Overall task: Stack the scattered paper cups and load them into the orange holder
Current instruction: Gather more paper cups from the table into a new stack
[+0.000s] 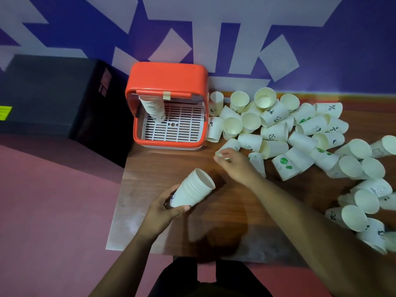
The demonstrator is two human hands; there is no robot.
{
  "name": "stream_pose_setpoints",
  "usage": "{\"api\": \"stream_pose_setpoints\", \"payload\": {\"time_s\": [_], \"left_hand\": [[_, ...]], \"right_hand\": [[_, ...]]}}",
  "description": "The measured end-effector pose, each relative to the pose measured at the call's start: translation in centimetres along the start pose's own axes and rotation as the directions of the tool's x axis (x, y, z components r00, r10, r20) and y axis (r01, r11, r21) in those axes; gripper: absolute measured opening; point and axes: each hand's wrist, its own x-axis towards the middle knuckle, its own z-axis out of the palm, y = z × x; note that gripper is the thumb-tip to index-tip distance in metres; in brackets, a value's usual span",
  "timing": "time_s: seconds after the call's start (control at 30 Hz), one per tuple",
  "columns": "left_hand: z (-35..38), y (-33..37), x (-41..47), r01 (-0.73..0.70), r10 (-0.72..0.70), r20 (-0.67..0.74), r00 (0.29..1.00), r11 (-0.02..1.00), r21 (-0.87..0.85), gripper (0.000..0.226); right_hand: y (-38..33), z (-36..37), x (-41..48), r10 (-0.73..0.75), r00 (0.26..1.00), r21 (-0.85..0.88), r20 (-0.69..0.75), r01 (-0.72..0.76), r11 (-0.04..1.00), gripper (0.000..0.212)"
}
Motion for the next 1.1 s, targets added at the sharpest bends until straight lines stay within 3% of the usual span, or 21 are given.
{"api": "stream_pose_setpoints", "payload": {"time_s": [0.1, 0.23, 0.37, 0.57, 0.7, 0.83, 1.03, 1.1], "left_hand": [[-0.4, -0.1, -0.4, 0.007, -0.009, -0.047, 0.999, 0.999, -0.034, 0.061], [-1.5, -0.1, -1.0, 0.025, -0.029, -0.072, 0.997, 0.998, -0.049, 0.068], [-2.8, -0.5, -1.5, 0.025, -0.03, -0.098, 0.995, 0.999, -0.048, 0.063], [-3.4, -1.0, -1.2, 0.046, -0.05, -0.113, 0.992, 0.998, -0.037, 0.063], [-2.4, -0.6, -0.5, 0.047, -0.047, -0.078, 0.996, 0.999, 0.0, 0.058], [-1.3, 0.1, 0.6, 0.024, -0.025, 0.008, 1.0, 0.997, 0.077, 0.058], [0.8, 1.3, 1.8, -0.02, -0.007, 0.153, 0.988, 0.984, 0.177, 0.066], [1.9, 2.0, 1.9, -0.047, 0.01, 0.195, 0.981, 0.981, 0.187, 0.064]], "right_hand": [[1.1, 0.3, 2.5, -0.013, 0.983, -0.393, -0.185, -0.062, 0.917, 0.051], [2.0, 2.0, 4.6, 0.113, 0.988, -0.578, -0.102, -0.152, 0.802, 0.062], [2.6, 3.7, 5.1, 0.189, 0.98, -0.498, -0.063, -0.195, 0.845, 0.058], [2.9, 3.8, 1.0, 0.092, 0.986, -0.379, -0.141, -0.14, 0.915, 0.031], [1.6, 1.8, -2.8, 0.062, 0.997, -0.13, 0.046, -0.056, 0.99, 0.03], [0.6, -1.6, -5.9, 0.103, 0.981, 0.115, 0.163, -0.123, 0.986, 0.044], [1.0, -4.7, -6.7, 0.12, 0.956, 0.012, 0.267, -0.128, 0.992, 0.032], [1.0, -4.7, -7.0, 0.09, 0.955, 0.025, 0.283, -0.101, 0.995, 0.046]]}}
